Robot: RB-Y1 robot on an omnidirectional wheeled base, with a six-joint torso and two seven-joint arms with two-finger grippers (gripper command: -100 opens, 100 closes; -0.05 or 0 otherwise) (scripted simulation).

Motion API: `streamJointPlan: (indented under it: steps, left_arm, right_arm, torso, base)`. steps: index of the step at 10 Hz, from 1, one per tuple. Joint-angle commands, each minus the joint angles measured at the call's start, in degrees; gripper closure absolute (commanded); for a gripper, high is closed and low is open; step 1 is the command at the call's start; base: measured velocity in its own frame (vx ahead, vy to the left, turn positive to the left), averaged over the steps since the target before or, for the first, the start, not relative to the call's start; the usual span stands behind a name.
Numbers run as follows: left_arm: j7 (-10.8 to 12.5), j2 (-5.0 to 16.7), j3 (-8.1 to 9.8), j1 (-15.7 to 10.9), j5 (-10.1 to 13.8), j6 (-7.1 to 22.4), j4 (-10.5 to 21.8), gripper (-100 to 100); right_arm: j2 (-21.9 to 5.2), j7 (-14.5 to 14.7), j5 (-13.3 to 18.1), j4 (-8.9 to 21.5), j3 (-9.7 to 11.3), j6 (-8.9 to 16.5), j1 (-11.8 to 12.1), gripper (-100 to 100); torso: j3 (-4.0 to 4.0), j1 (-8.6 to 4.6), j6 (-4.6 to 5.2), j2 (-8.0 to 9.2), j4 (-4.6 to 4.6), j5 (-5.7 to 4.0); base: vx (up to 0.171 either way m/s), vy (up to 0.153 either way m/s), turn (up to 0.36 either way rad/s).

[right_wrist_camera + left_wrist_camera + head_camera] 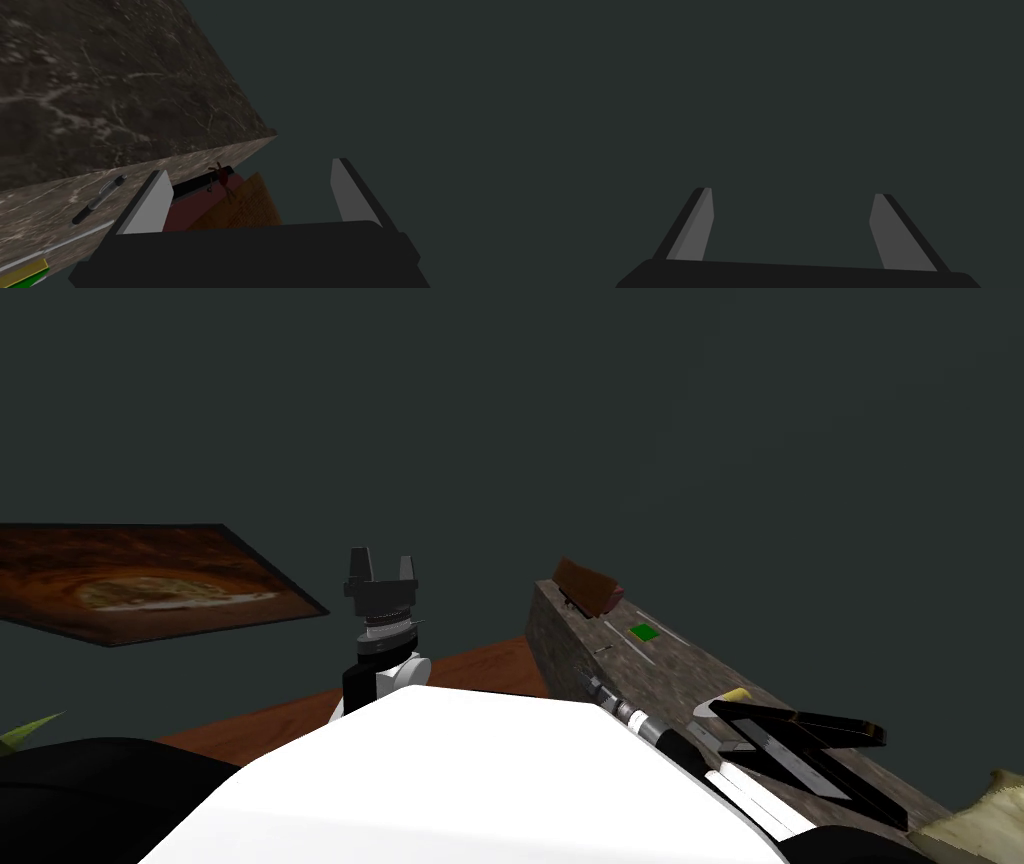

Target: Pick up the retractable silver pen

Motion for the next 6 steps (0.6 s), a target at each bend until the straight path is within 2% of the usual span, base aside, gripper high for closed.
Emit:
streamJointPlan:
  steps: [1, 2, 3, 5, 6]
  left_arm:
    - [0.0, 0.0, 0.00, 0.0, 0.0, 0.0, 0.0, 0]
    - [0.0, 0.0, 0.01, 0.0, 0.0, 0.0, 0.0, 0]
    - [0.0, 0.0, 0.01, 0.0, 0.0, 0.0, 0.0, 0]
    - [0.0, 0.0, 0.01, 0.0, 0.0, 0.0, 0.0, 0]
    - [0.0, 0.0, 0.01, 0.0, 0.0, 0.0, 0.0, 0]
  right_arm:
    - [-2.9, 0.5, 0.7, 0.2, 0.7, 1.5, 1.4, -100]
    - [-4.3, 0.5, 0.7, 0.2, 0.7, 1.5, 1.4, -100]
    - [-6.1, 0.8, 1.5, -0.4, 1.4, 4.4, 4.1, -100]
    - [-9.9, 0.8, 1.5, -0.4, 1.4, 4.5, 4.3, -100]
    - [-11.7, 1.2, 2.3, -0.9, 2.0, 7.2, 7.1, -100]
  torso:
    - [0.00, 0.00, 0.00, 0.00, 0.00, 0.00]
    - [0.00, -0.02, 0.04, 0.00, 0.00, -0.01]
    - [0.02, -0.02, 0.06, 0.03, 0.01, -0.01]
    - [0.00, -0.03, 0.05, 0.00, 0.00, -0.01]
    - [0.01, -0.01, 0.06, 0.03, 0.01, -0.01]
  base:
    - [0.021, -0.006, 0.140]
    - [0.010, -0.005, -0.018]
    - [0.017, -0.002, 0.245]
    - [0.016, -0.007, 0.049]
    - [0.021, -0.001, 0.221]
